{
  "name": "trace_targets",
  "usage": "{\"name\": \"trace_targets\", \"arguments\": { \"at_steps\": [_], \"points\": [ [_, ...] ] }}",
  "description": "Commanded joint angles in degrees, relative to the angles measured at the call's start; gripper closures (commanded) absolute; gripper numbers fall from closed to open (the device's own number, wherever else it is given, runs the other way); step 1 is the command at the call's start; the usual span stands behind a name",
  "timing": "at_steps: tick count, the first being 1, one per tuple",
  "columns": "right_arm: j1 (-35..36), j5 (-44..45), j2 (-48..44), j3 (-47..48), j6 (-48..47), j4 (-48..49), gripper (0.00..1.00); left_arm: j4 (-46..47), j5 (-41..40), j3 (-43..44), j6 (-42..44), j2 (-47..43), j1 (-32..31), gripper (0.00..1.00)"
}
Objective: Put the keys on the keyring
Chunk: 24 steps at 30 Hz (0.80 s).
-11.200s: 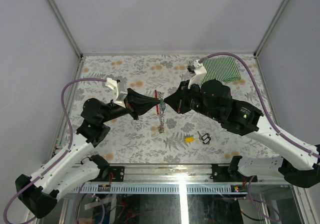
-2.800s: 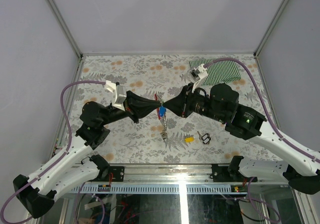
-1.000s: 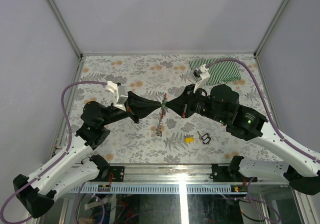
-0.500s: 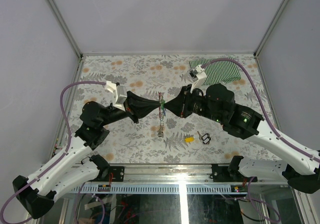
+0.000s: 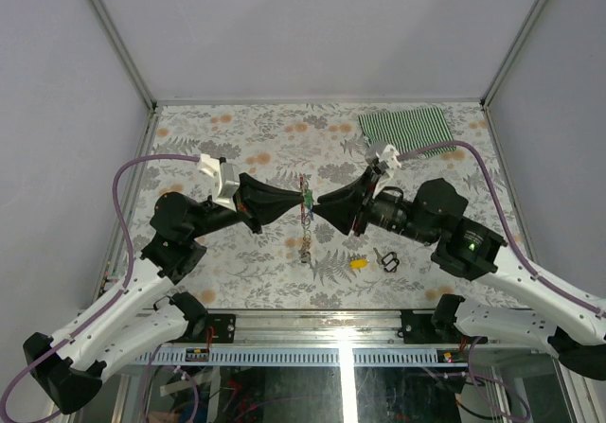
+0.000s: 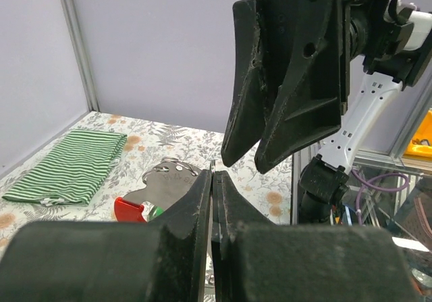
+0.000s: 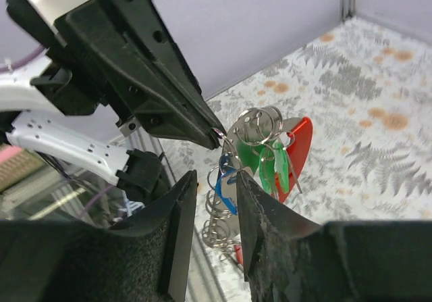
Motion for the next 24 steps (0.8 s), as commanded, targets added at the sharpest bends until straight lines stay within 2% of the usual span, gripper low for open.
{"name": "trace_targets", "arguments": {
  "at_steps": [1, 7, 12, 20, 24],
  "points": [
    [0.25, -7.49, -3.97, -5.20, -16.45, 15.79, 0.62, 3.81, 2.79, 2.17, 0.12, -0.51, -0.21, 1.00],
    [0.33, -13.66, -7.85, -12.12, -27.38, 23.90, 0.57, 5.35, 8.63, 2.97, -0.58, 1.00, -0.19, 1.00],
    [0.26, -17.76, -8.42, -9.62, -30.38, 17.87, 0.56, 5.85, 10.42, 3.30, -0.73, 1.52, -0.17, 1.00],
    [-0.21, -19.83, -7.39, -8.30, -28.62, 16.19, 0.57, 5.18, 10.33, 3.02, -0.69, 0.82, -0.19, 1.00],
    [-4.34, -25.75, -6.21, -8.24, -24.07, 18.95, 0.58, 4.59, 10.09, 3.08, -0.45, 0.49, -0.19, 1.00]
  ]
}}
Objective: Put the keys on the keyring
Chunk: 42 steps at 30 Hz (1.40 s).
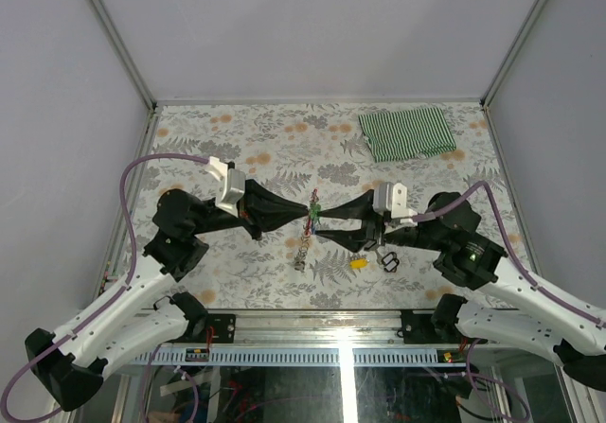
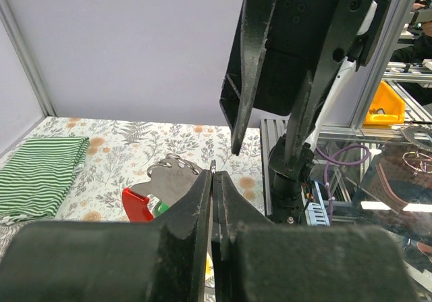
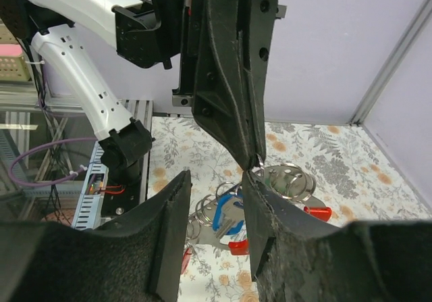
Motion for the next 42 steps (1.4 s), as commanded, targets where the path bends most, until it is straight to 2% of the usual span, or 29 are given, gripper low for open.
{"name": "trace_targets", "arguments": {
  "at_steps": [1, 4, 12, 24, 32, 42],
  "points": [
    [-5.22, -8.61, 1.41, 2.76, 5.55, 5.43, 0.58, 3.56, 0.16, 2.36, 0.03, -1.25, -0.19, 1.00],
    [-8.77, -12.80, 2.51, 2.81, 8.97, 7.88, 0.58, 3.37, 0.00, 2.35, 0.21, -1.41, -0.19, 1.00],
    [-8.90, -14.95, 4.60, 3.73, 9.73, 7.79, 0.63, 3.41, 0.05, 2.48, 0.30, -1.22, -0.19, 1.00],
    [-8.85, -13.36, 5.29, 2.78, 9.58, 8.81, 0.62, 3.33, 0.19, 2.43, 0.30, -1.35, -0.19, 1.00],
    [-8.89, -9.29, 2.90, 1.09, 8.27, 10.33, 0.63, 3.15, 0.01, 2.39, 0.48, -1.23, -0.18, 1.00],
    [-8.86, -11.57, 5.13, 1.92, 8.04, 7.66, 0.64, 3.12, -0.04, 2.59, 0.39, -1.21, -0.20, 1.00]
  ]
}}
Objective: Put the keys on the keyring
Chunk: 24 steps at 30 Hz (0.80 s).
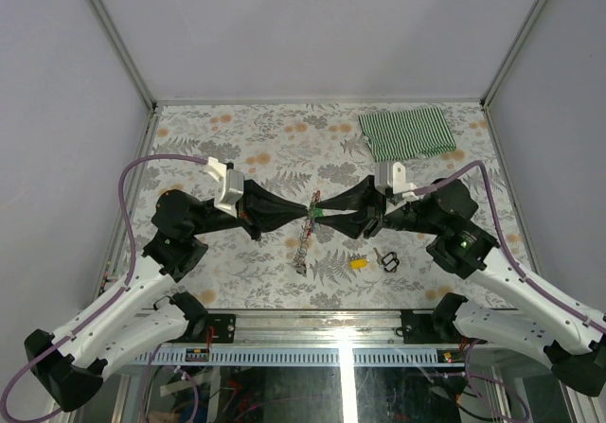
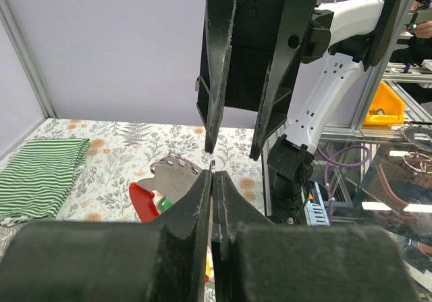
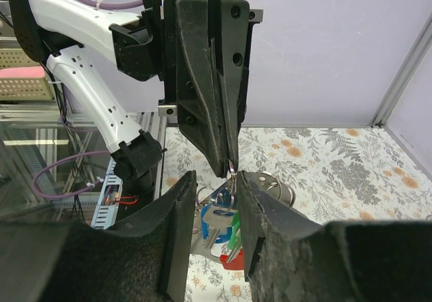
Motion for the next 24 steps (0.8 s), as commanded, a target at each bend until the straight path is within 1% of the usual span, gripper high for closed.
{"name": "trace_targets", "arguments": {
  "at_steps": [1, 9, 13, 24],
  "points": [
    [-0.28, -1.38, 1.39, 1.19, -0.64, 1.46, 0.65, 3.05, -0.04, 2.57, 0.37, -0.85, -0.19, 1.00],
    [-0.26, -2.36, 2.49, 1.01, -0.46, 1.06, 0.71, 2.60, -0.05, 2.89, 0.71, -0.87, -0.19, 1.00],
    [-0.24, -2.51, 2.84, 0.92, -0.63, 0.45, 0.72, 2.59, -0.07, 3.07, 0.72, -0.81, -0.24, 1.00],
    [-0.24, -3.23, 3.06, 0.65, 0.01, 1.63, 0.83, 2.67, -0.08, 3.17, 0.81, -0.80, -0.19, 1.00]
  ]
}}
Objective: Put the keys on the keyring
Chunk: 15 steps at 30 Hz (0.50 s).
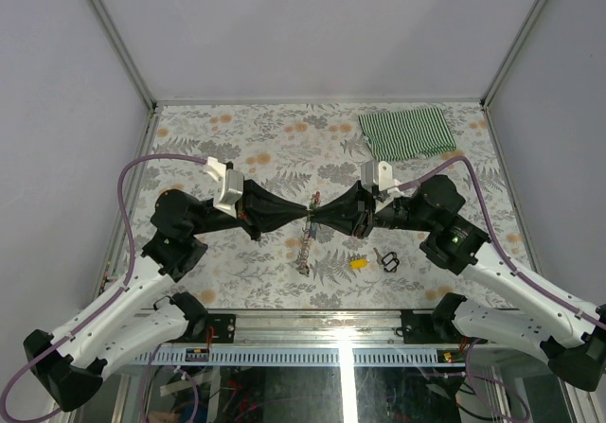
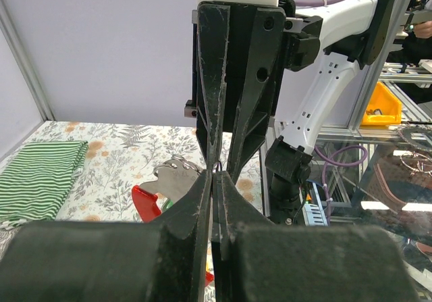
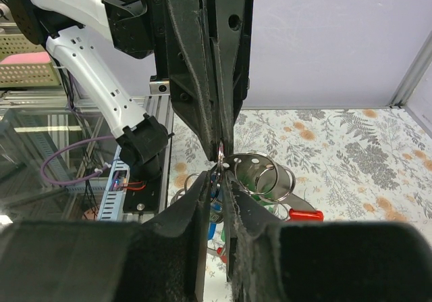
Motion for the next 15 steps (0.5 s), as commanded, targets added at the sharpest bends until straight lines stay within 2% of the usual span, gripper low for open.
{"name": "trace_targets", "arguments": {
  "at_steps": [1, 7, 9, 12, 15],
  "points": [
    [-0.24, -1.57, 0.14, 0.70, 0.34, 3.68, 0.84, 3.04, -0.29, 2.45, 0.81, -0.78, -0.19, 1.00],
    [-0.25, -2.44, 0.61, 2.28, 0.70, 3.64, 0.99, 2.67, -0.26, 2.35, 0.93, -0.80, -0.20, 1.00],
    [-0.24, -2.31, 0.58, 3.57, -0.21, 1.54, 1.00, 2.52, -0.18, 2.28, 0.89, -0.73, -0.19, 1.00],
    [-0.26, -1.73, 0.64, 6.59, -2.58, -4.51, 1.00, 2.32, 0.20, 2.26, 0.81, -0.47, -0.23, 0.99],
    [-0.24, -0.75, 1.68, 11.46, -6.91, -15.63, 1.00, 1.23, 0.94, 2.56, 1.24, -0.13, -0.17, 0.87]
  ]
}}
